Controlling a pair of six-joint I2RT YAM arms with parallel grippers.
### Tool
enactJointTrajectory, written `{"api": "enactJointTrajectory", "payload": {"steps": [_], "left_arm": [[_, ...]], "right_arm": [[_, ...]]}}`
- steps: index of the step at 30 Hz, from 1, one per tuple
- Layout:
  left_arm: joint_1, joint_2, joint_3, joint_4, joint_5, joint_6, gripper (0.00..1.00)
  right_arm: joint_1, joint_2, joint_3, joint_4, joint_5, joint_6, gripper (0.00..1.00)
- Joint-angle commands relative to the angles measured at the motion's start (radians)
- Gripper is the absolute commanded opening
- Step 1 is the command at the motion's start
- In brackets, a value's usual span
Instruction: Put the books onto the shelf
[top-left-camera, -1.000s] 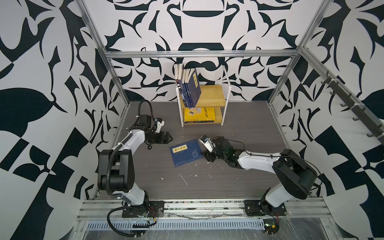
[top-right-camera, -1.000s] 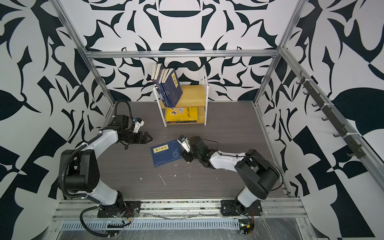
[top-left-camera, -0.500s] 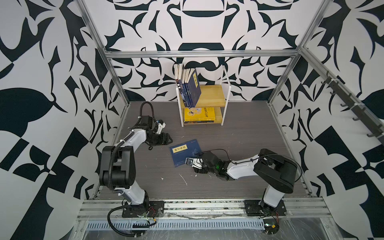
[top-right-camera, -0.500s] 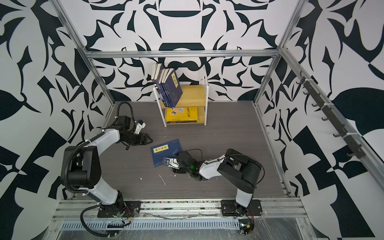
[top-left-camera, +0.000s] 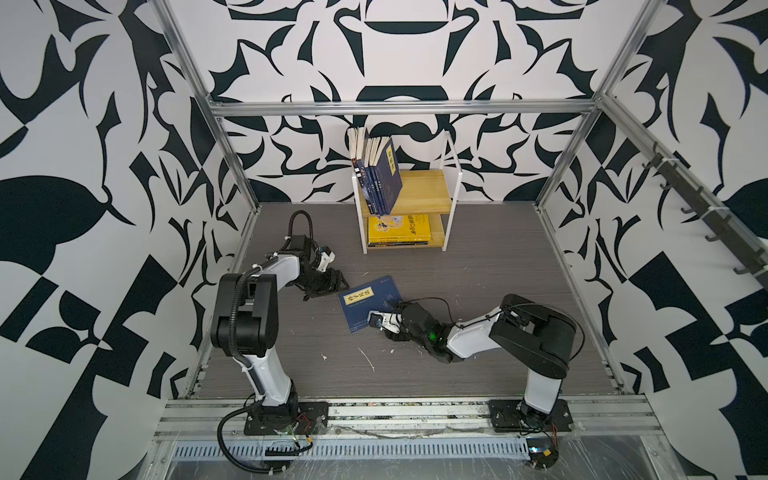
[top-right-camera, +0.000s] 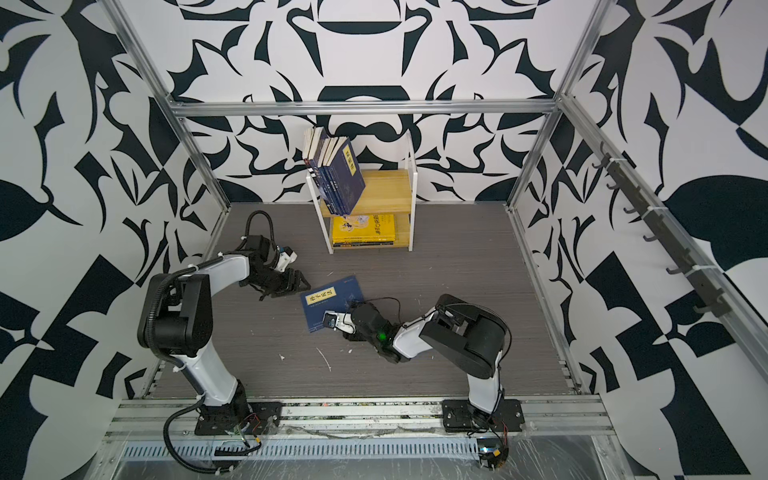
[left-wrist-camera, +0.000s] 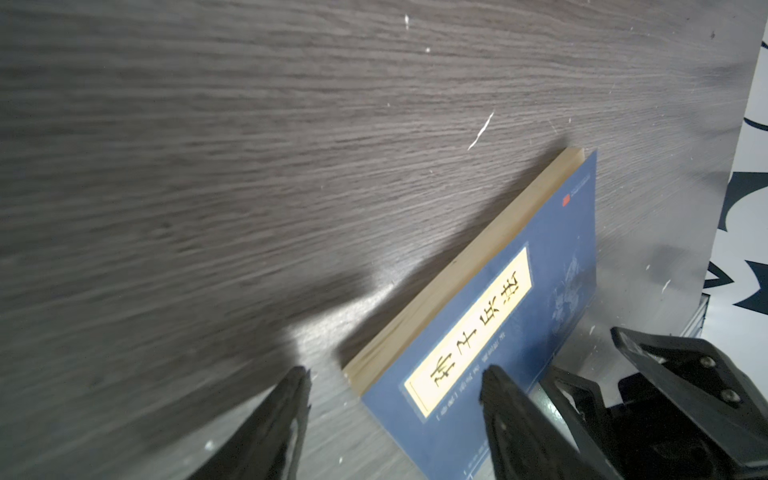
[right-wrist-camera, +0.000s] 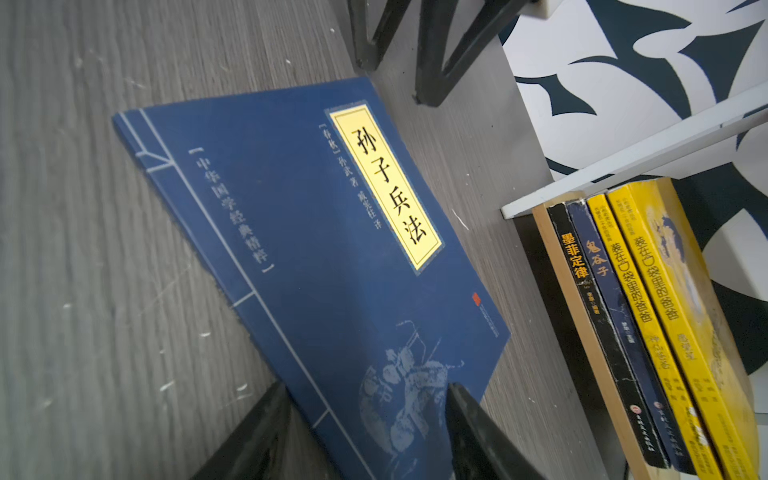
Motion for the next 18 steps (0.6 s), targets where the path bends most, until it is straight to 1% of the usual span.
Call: {"api": "enactJointTrajectory", "payload": {"steps": [1,3,10,12,18], "left_arm": [[-0.009,0.023,0.02,-0.01,0.026,-0.032,0.67],[-0.016,0.029,0.009,0.0,0.045,-0.036,0.65],[-0.029,0.018,0.003,0.0,0.096,-0.059,0.51],[-0.03,0.006,-0.003,0.004,0.111,-0.066,0.5],[-0.029,-0.024,-0.015,0.013,0.14,-0.098,0.36]], "right_arm": [[-0.002,0.02,0.008,0.012,0.033,-0.005,0.64],[-0.002,0.034,0.014,0.013,0.038,-0.004,0.63],[-0.002,0.065,0.031,0.043,0.052,-0.014,0.63],[-0.002,0.069,0.037,0.04,0.054,-0.016,0.63],[-0.001,0.079,0.046,0.034,0.052,-0.017,0.62]]}}
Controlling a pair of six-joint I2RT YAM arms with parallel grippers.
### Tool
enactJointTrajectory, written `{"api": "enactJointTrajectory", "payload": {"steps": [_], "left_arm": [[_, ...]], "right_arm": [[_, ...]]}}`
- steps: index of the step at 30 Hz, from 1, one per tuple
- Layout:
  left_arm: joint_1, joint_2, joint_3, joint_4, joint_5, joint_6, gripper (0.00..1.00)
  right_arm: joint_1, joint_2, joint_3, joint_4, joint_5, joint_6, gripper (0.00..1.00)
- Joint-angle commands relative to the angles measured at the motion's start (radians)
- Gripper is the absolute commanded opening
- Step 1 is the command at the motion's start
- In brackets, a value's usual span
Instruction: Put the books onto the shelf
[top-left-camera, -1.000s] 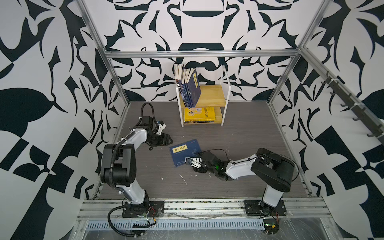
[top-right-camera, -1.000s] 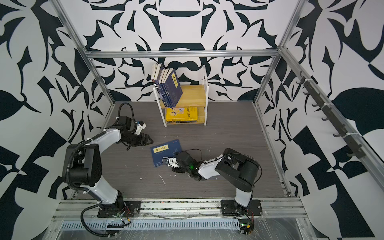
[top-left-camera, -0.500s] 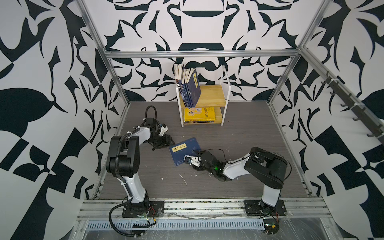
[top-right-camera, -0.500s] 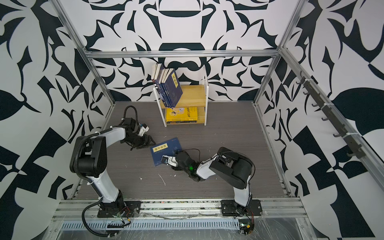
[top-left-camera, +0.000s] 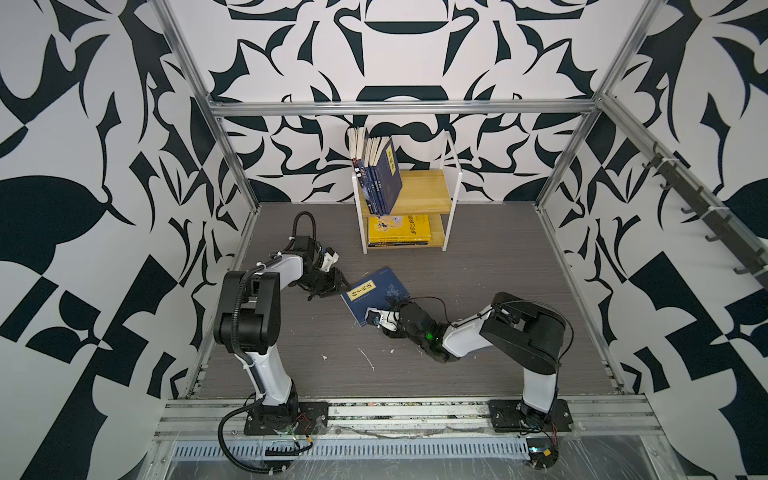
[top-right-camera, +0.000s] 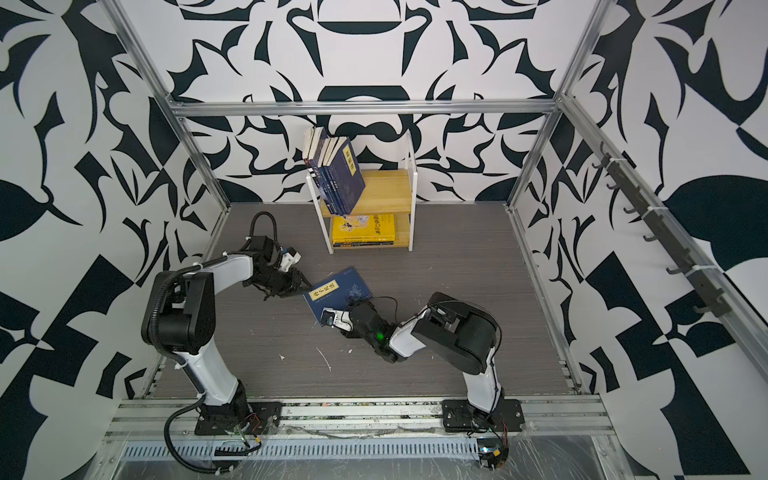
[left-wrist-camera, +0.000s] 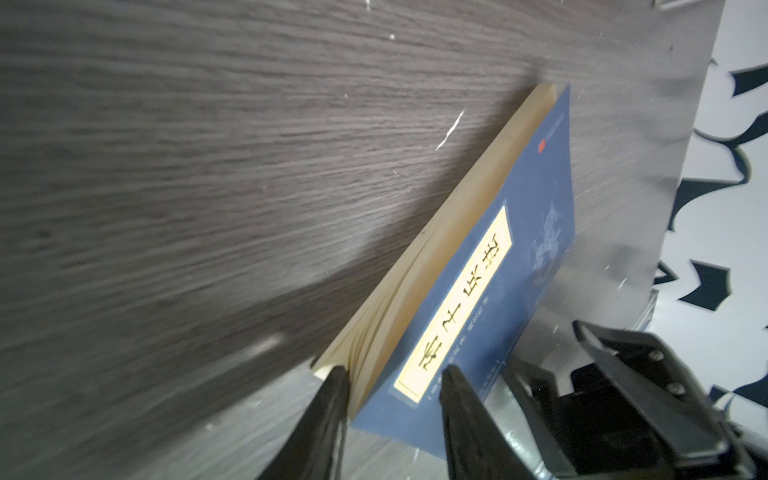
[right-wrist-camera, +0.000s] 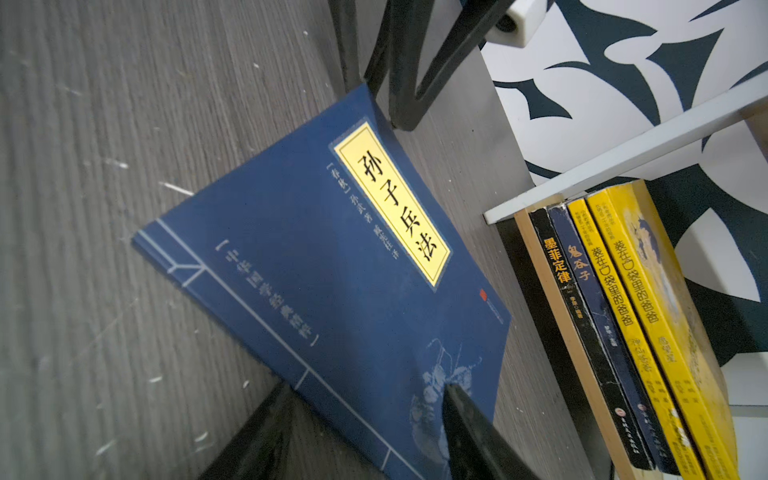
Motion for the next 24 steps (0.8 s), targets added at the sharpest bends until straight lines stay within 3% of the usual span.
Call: {"api": "enactJointTrajectory", "payload": {"steps": [1,7,13,24], "left_arm": [[-0.008,-0.04,-0.017,-0.001,0.071,-0.03,0.34],[-0.008,-0.042,-0.027,0.014,0.083,-0.042,0.23],[-0.008,-0.044,-0.011,0.002,0.083,-0.053,0.01],[-0.008,-0.147,-0.005,-0.064,0.14,-0.088,0.0]], "right_arm": [[-0.002,0.02,0.018,-0.039,0.017,-0.011,0.62],[-0.002,0.018,0.018,-0.035,0.022,-0.001,0.62],[-0.002,0.006,0.013,-0.041,0.023,-0.013,0.62],[-0.002,-0.117,-0.07,-0.034,0.028,-0.104,0.74]]}}
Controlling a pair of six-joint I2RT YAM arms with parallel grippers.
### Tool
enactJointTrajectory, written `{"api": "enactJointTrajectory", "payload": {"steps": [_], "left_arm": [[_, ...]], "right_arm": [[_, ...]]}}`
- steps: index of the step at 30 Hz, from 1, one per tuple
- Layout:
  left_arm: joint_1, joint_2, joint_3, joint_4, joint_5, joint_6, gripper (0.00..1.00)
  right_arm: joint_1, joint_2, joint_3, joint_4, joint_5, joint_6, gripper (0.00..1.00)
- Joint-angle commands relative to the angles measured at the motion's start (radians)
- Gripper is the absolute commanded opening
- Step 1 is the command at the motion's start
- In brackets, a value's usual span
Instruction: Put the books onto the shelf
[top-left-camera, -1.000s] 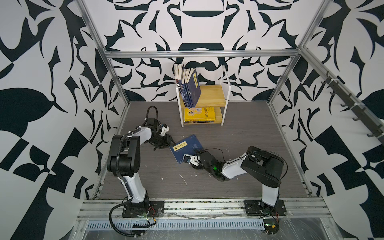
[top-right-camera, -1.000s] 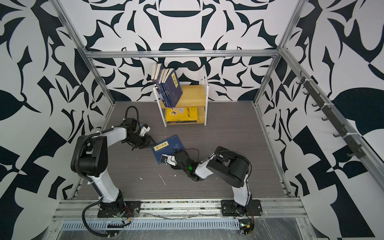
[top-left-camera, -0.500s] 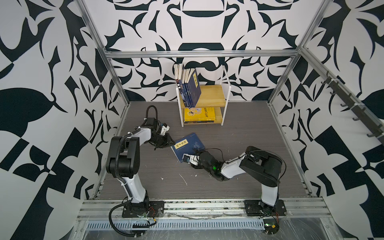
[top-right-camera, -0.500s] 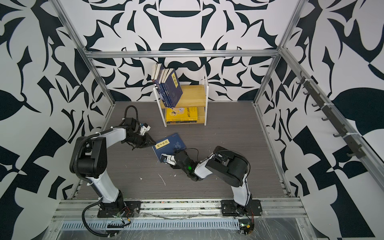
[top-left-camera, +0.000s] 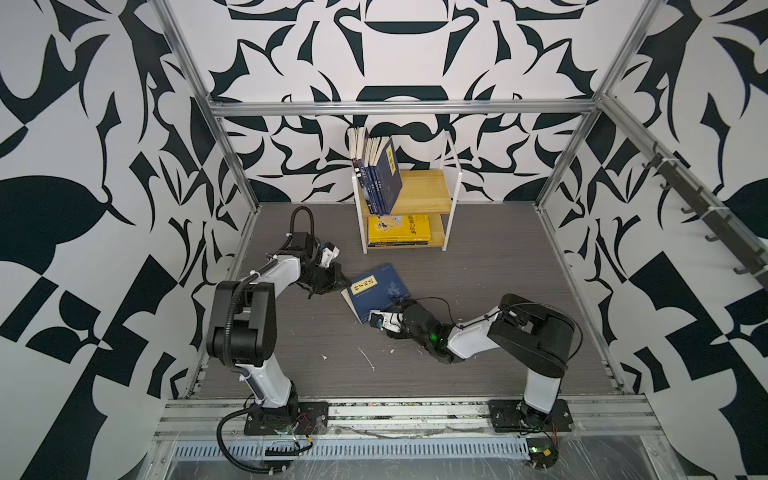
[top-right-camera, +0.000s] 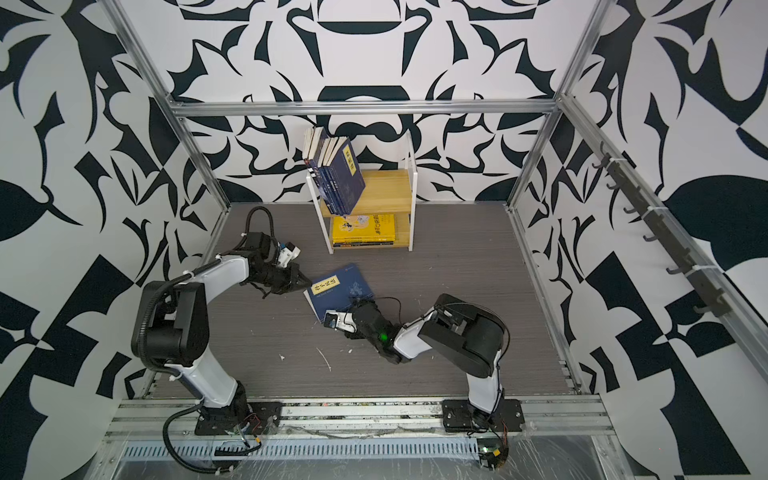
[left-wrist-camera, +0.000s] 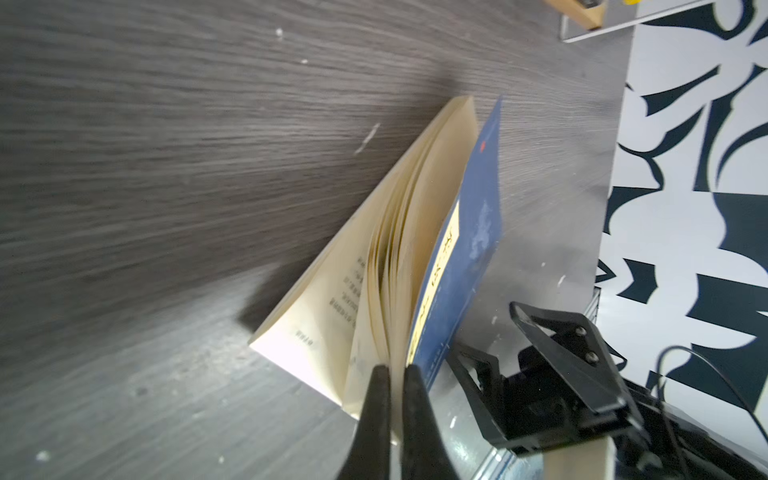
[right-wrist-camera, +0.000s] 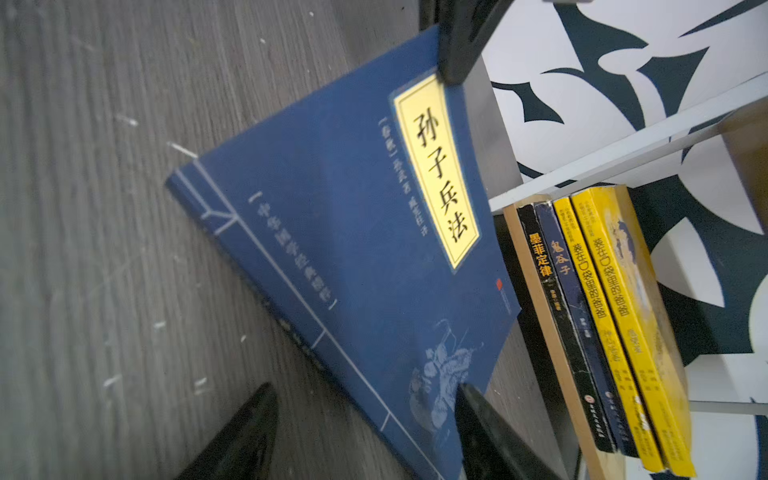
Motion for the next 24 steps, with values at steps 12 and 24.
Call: {"api": "enactJointTrajectory", "payload": {"steps": [12,24], "left_arm": [[-0.003,-0.081,-0.01,-0.068,0.108,-0.037,0.0],[-0.003,-0.085,-0.03,-0.058,0.099,-0.04,0.0]], "right_arm": [[-0.001,0.042,-0.001,0.17,0.091,-0.131,0.79],[-0.005,0.151,0.061,0.274,0.102,-0.154,0.68]]}}
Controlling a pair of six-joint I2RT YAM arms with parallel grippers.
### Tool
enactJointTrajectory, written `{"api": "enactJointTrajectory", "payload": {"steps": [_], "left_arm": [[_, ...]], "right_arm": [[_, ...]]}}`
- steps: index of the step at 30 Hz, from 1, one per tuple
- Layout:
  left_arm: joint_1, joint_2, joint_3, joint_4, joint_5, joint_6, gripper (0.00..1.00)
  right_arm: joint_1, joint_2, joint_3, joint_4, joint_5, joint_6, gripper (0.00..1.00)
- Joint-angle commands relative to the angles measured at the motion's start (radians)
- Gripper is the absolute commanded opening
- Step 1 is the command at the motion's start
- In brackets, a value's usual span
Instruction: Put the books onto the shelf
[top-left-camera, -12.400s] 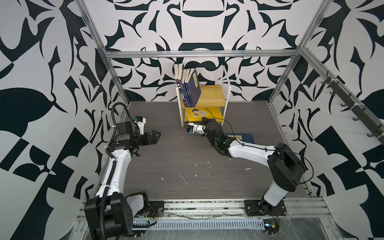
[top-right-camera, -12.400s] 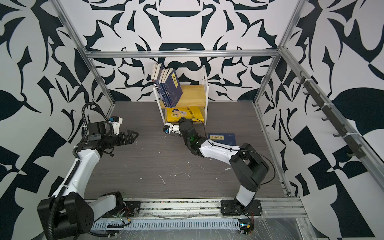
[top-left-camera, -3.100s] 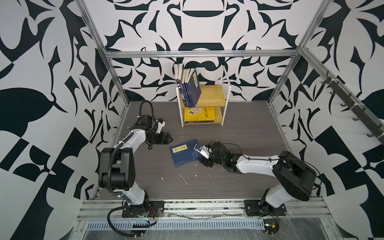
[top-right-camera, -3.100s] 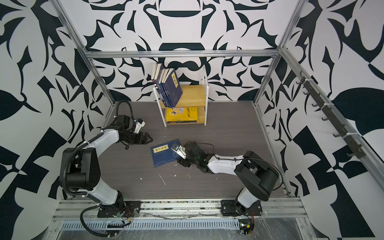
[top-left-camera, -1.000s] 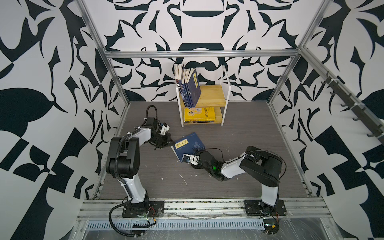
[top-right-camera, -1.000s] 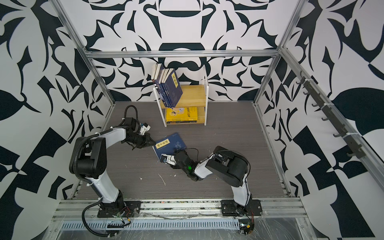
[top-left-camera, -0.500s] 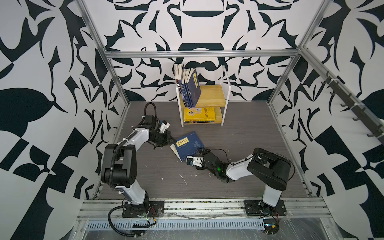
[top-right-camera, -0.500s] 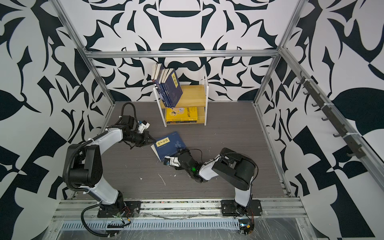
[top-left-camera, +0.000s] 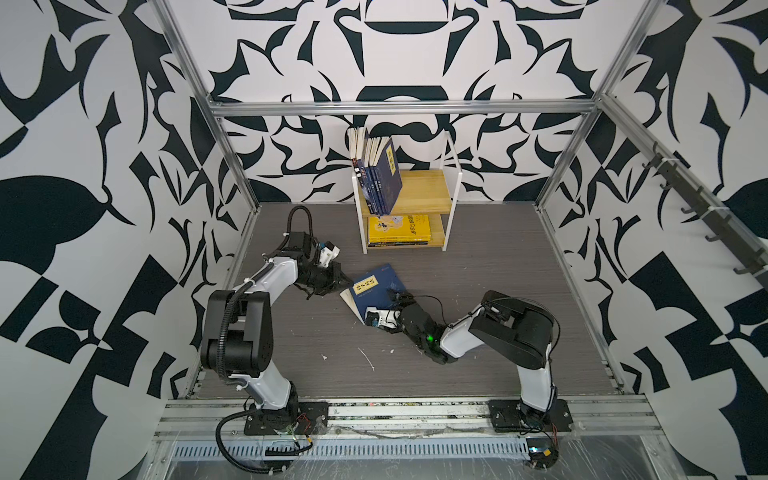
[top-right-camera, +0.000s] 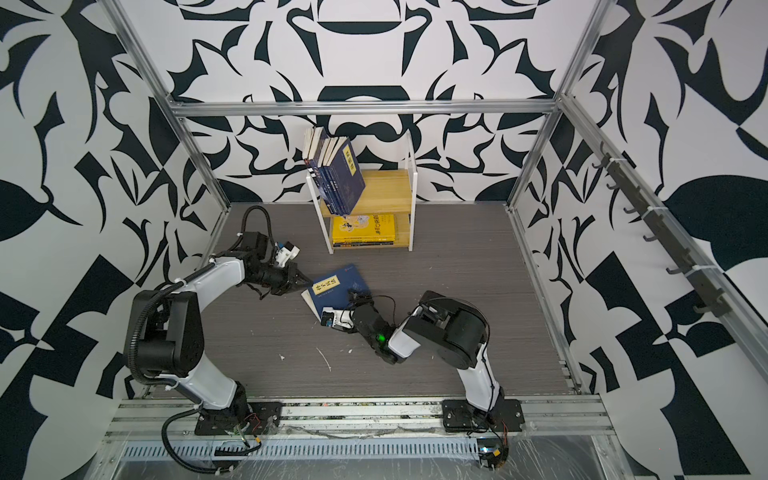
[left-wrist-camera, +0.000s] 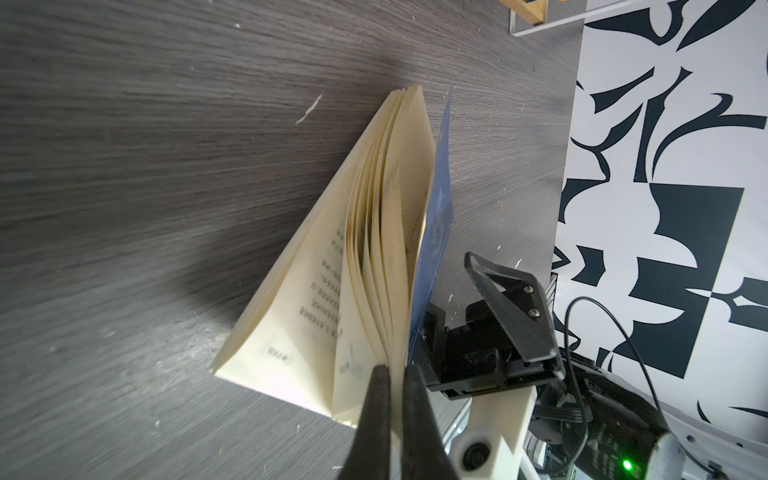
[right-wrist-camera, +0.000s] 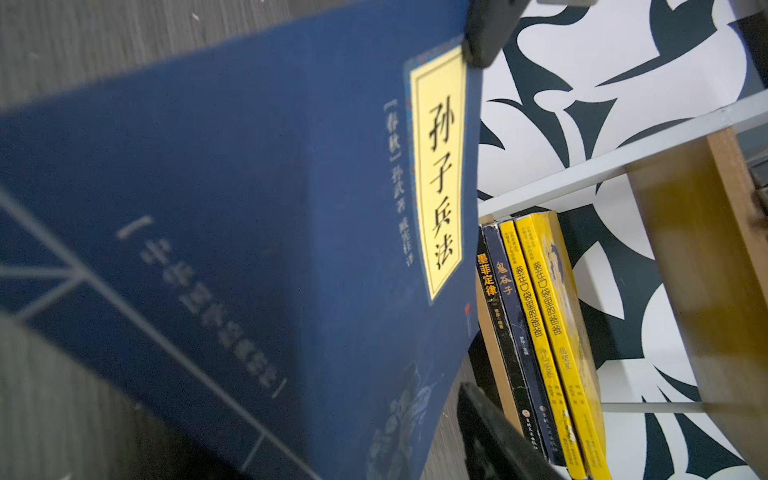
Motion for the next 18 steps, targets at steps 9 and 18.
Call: {"api": "enactJointTrajectory", "payload": {"steps": [9,18], "left_arm": [[-0.001,-0.061,-0.006,-0.015,-0.071,-0.025,0.43],[0.079,-0.173,-0.037,0.057,-0.105,-0.02,0.75]], "right_arm": [[-0.007,-0.022,-0.028,0.053,0.036,-0.019,0.0],[-0.007,-0.159,-0.094,0.022,0.059,0.027,0.0]]}}
